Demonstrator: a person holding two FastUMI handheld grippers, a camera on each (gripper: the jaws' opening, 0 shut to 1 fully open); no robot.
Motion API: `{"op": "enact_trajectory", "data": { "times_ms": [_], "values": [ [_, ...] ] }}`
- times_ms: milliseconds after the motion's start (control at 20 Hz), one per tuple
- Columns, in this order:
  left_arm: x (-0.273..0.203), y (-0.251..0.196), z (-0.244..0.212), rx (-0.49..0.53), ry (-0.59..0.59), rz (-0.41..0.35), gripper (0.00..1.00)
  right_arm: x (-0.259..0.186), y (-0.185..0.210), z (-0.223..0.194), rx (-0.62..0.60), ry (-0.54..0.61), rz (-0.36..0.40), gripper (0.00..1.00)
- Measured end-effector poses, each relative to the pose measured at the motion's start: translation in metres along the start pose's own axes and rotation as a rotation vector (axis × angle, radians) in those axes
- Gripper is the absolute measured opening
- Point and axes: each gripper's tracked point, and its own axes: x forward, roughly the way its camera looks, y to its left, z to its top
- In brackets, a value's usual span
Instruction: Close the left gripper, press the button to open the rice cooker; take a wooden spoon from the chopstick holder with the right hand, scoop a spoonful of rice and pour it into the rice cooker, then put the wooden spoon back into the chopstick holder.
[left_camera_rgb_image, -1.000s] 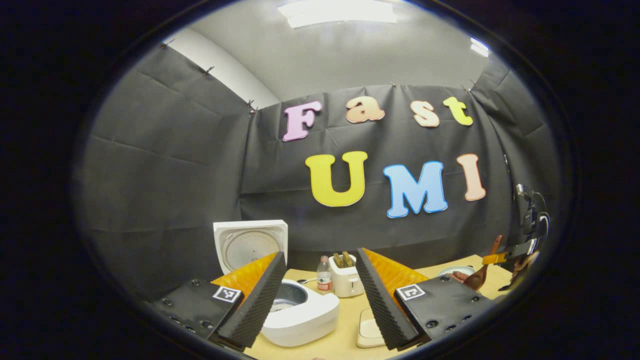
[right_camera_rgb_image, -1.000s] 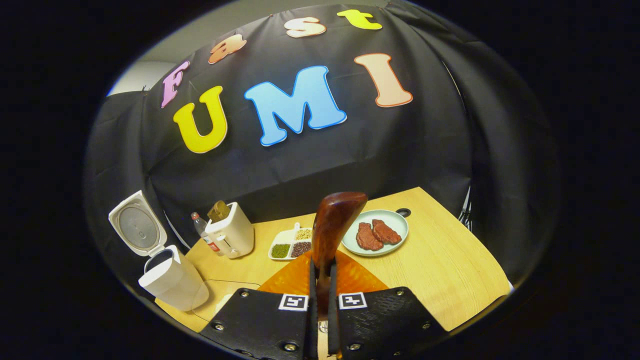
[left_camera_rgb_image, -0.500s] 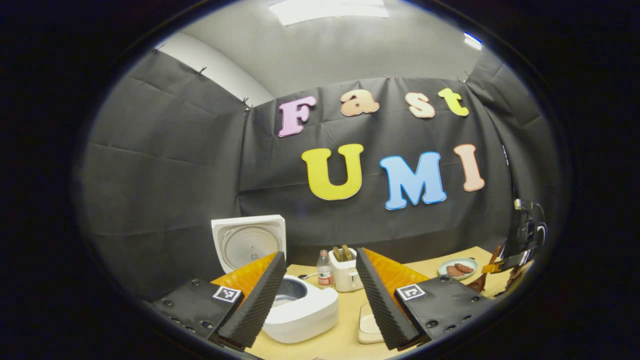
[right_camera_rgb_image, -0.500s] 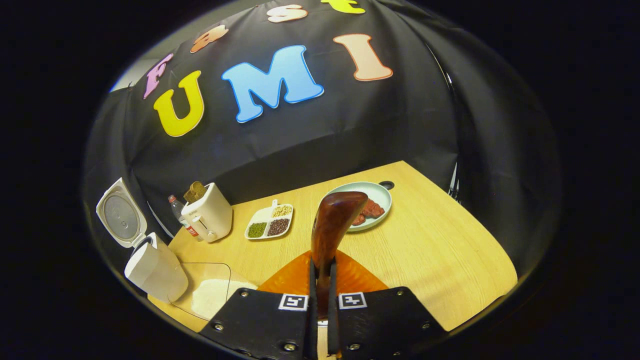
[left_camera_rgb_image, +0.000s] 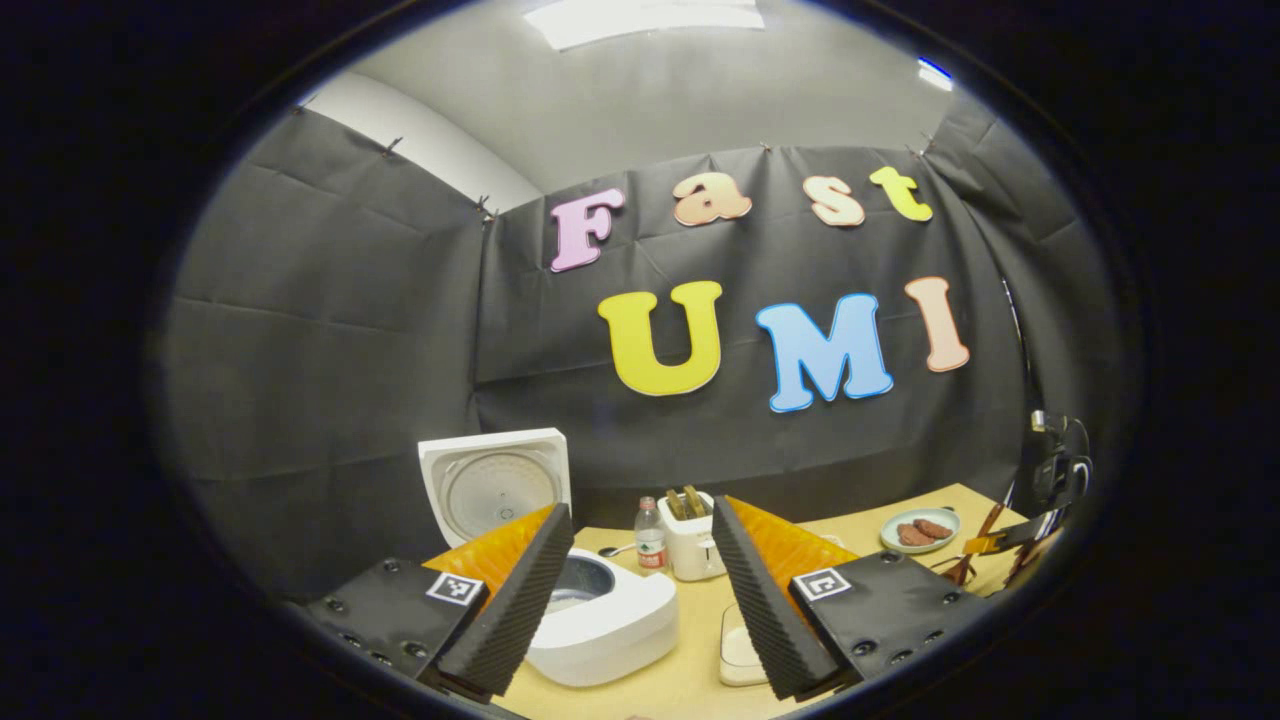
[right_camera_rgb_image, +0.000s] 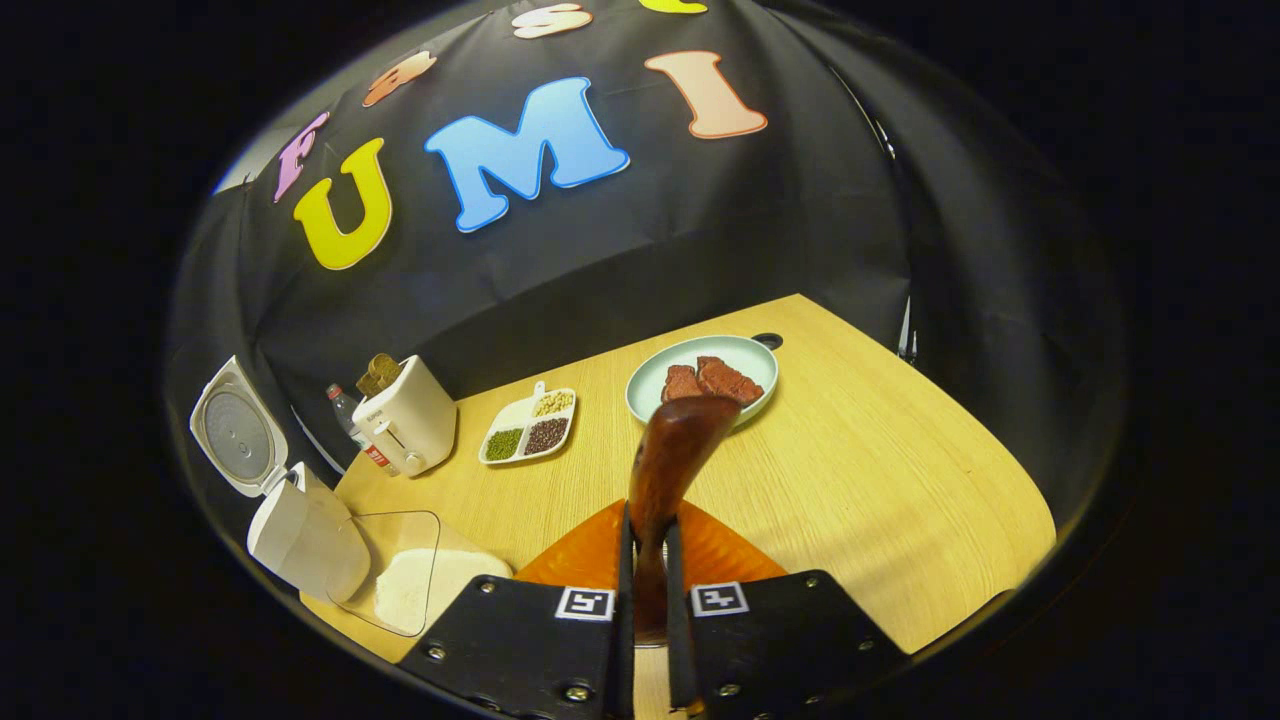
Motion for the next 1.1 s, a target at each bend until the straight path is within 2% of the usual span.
{"op": "enact_trajectory", "data": {
  "times_ms": [50,150,200,250,400,700,900,1000,1100],
  "values": [
    [0.001,-0.001,-0.001,-0.003,0.0,-0.003,0.97,-0.001,-0.004,0.003,-0.009,-0.007,-0.006,0.16],
    [0.007,-0.004,-0.001,-0.013,0.002,-0.011,0.97,-0.011,-0.013,0.007,-0.023,-0.022,-0.028,0.34],
    [0.008,-0.004,-0.001,-0.014,0.003,-0.012,0.97,-0.013,-0.015,0.009,-0.031,-0.032,-0.025,0.37],
    [0.011,-0.005,0.0,-0.015,0.002,-0.013,0.96,-0.019,-0.021,0.011,-0.047,-0.043,-0.048,0.47],
    [0.016,-0.003,0.001,-0.016,-0.003,-0.015,0.96,-0.041,-0.034,0.028,-0.09,-0.108,-0.113,1.0],
    [0.037,0.029,0.001,-0.024,-0.005,0.032,0.96,-0.092,-0.025,0.07,-0.15,-0.223,-0.123,1.0],
    [0.062,0.059,0.005,-0.03,-0.012,0.067,0.97,-0.134,-0.005,0.096,-0.202,-0.313,-0.112,1.0],
    [0.077,0.075,0.01,-0.028,-0.027,0.09,0.95,-0.154,0.001,0.108,-0.248,-0.372,-0.125,1.0],
    [0.093,0.094,0.014,-0.017,-0.034,0.117,0.97,-0.171,0.009,0.114,-0.279,-0.405,-0.133,1.0]
  ]
}}
